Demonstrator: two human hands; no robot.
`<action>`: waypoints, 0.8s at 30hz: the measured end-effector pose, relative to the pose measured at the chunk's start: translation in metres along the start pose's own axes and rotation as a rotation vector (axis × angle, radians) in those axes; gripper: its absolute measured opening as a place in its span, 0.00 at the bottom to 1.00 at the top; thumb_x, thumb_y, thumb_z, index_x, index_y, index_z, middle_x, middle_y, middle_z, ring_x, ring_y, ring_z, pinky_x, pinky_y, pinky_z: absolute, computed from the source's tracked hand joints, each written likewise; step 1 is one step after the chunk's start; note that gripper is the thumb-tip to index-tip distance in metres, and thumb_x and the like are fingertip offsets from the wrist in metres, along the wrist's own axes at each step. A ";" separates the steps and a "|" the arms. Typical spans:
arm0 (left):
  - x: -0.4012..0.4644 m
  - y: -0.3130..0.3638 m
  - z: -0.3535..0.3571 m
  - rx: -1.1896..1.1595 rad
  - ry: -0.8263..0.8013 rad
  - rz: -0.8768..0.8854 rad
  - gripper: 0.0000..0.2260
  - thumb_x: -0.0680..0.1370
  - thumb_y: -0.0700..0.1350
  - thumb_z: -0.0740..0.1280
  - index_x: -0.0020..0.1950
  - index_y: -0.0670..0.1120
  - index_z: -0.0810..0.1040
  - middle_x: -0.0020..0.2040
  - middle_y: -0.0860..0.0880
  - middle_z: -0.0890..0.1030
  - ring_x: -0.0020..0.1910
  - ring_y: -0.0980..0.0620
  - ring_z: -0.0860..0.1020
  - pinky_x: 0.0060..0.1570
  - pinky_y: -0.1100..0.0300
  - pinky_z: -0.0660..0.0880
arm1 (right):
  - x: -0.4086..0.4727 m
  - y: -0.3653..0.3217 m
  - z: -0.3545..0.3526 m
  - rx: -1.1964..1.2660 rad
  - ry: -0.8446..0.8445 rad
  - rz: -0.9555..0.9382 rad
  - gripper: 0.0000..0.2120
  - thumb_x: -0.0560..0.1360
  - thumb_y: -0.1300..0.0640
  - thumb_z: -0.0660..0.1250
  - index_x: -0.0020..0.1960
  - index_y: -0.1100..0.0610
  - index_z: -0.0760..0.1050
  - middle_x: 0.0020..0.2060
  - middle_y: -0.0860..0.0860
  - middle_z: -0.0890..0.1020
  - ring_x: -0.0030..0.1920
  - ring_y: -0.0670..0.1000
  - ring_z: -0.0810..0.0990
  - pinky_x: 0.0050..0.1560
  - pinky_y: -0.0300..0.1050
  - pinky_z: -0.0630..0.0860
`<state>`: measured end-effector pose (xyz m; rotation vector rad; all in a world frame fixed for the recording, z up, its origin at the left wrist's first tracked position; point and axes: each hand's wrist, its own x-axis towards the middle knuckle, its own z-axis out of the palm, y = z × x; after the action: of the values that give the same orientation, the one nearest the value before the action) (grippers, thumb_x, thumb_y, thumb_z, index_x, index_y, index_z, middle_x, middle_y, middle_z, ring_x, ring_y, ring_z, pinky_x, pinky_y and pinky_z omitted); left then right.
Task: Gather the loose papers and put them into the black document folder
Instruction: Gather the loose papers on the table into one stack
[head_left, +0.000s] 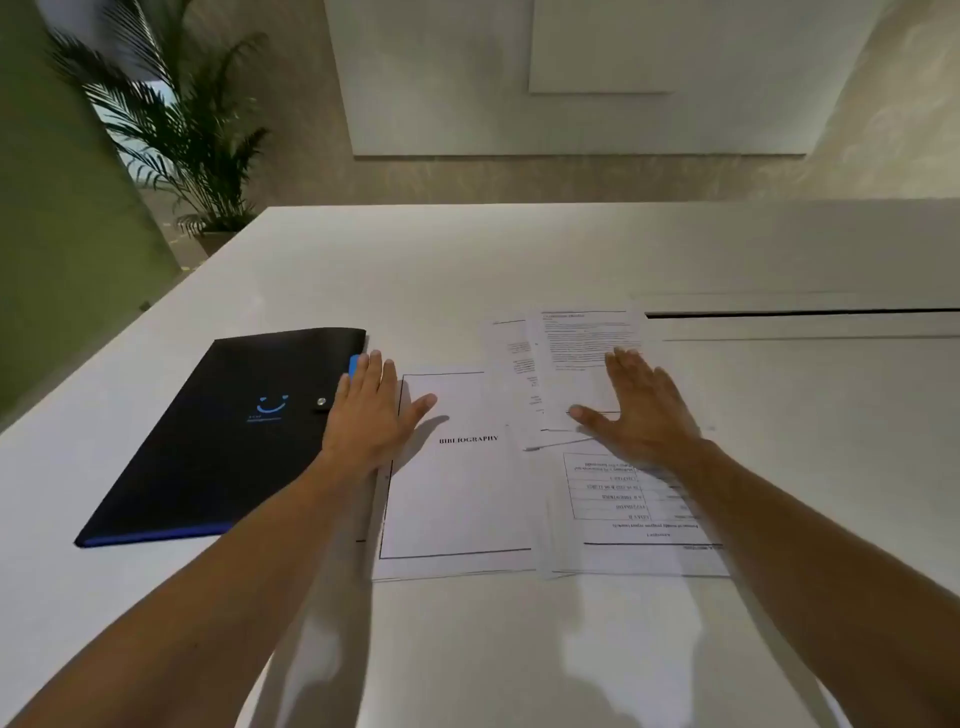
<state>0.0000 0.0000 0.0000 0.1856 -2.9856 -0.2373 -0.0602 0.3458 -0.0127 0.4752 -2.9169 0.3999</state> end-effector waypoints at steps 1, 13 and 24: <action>-0.001 0.000 0.002 -0.011 -0.017 -0.009 0.41 0.76 0.70 0.45 0.76 0.39 0.57 0.78 0.40 0.55 0.77 0.44 0.50 0.75 0.46 0.50 | -0.001 0.000 0.003 0.020 -0.040 0.011 0.53 0.67 0.19 0.45 0.79 0.54 0.42 0.79 0.49 0.46 0.77 0.47 0.42 0.76 0.55 0.43; -0.001 0.026 0.001 0.084 0.011 -0.100 0.28 0.77 0.64 0.56 0.56 0.40 0.75 0.54 0.42 0.78 0.54 0.44 0.75 0.53 0.51 0.70 | 0.007 0.009 0.018 0.050 -0.231 0.021 0.62 0.56 0.14 0.49 0.79 0.51 0.47 0.79 0.54 0.49 0.78 0.52 0.45 0.75 0.59 0.39; 0.013 0.043 -0.014 -0.165 -0.077 -0.357 0.34 0.72 0.59 0.71 0.68 0.38 0.66 0.66 0.35 0.70 0.65 0.38 0.67 0.60 0.50 0.68 | 0.010 0.004 0.012 0.018 -0.226 -0.001 0.61 0.56 0.14 0.49 0.78 0.50 0.50 0.78 0.53 0.54 0.78 0.53 0.50 0.75 0.63 0.46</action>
<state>-0.0153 0.0386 0.0227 0.7046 -2.9675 -0.5378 -0.0725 0.3432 -0.0233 0.5579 -3.1318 0.3966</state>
